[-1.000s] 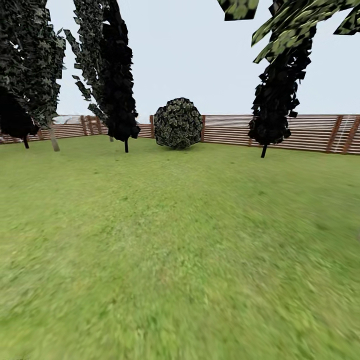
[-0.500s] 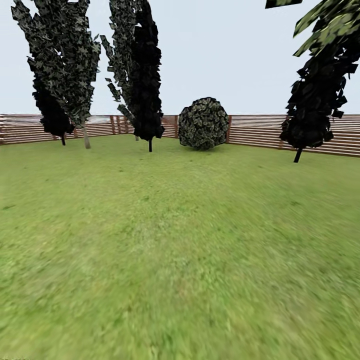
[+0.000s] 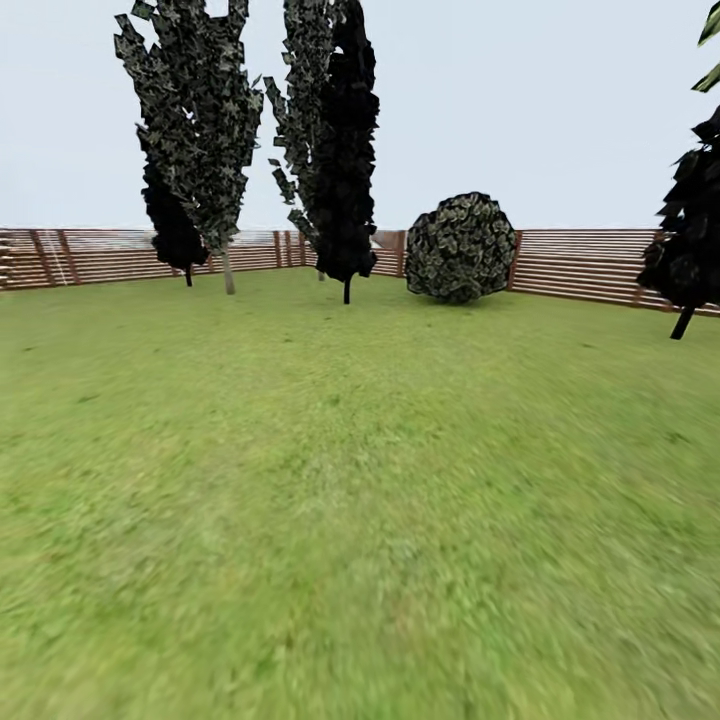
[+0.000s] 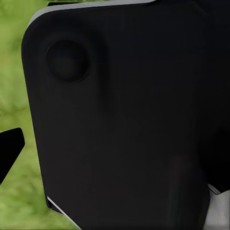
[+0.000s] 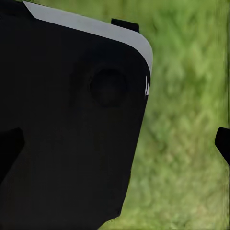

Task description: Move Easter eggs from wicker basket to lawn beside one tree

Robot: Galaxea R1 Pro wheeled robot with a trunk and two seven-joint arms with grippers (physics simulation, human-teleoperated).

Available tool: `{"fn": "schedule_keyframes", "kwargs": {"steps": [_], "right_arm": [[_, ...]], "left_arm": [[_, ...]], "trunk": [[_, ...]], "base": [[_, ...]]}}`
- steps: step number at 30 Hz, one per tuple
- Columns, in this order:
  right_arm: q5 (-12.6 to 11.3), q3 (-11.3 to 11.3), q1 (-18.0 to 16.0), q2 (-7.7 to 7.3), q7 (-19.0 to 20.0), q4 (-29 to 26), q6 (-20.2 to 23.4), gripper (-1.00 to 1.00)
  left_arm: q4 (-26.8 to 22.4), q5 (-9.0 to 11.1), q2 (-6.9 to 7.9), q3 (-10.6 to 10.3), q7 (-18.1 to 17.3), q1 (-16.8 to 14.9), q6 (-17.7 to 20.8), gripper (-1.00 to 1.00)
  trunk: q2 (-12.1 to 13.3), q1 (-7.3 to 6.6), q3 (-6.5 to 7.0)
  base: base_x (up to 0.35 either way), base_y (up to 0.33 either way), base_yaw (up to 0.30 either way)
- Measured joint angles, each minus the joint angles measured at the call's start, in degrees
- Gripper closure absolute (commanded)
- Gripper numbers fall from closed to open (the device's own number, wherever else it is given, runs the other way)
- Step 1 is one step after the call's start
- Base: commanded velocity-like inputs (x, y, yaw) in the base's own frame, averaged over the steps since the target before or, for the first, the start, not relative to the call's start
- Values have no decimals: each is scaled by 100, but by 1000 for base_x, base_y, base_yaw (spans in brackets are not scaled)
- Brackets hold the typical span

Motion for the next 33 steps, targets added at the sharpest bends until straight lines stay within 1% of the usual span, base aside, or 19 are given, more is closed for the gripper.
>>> {"fn": "schedule_keyframes", "kwargs": {"steps": [33], "right_arm": [[0,10,0,9,32,-6,-24,-100]], "left_arm": [[0,0,6,0,9,0,-6,-100]], "trunk": [[0,0,0]], "base": [[324,0,293]]}}
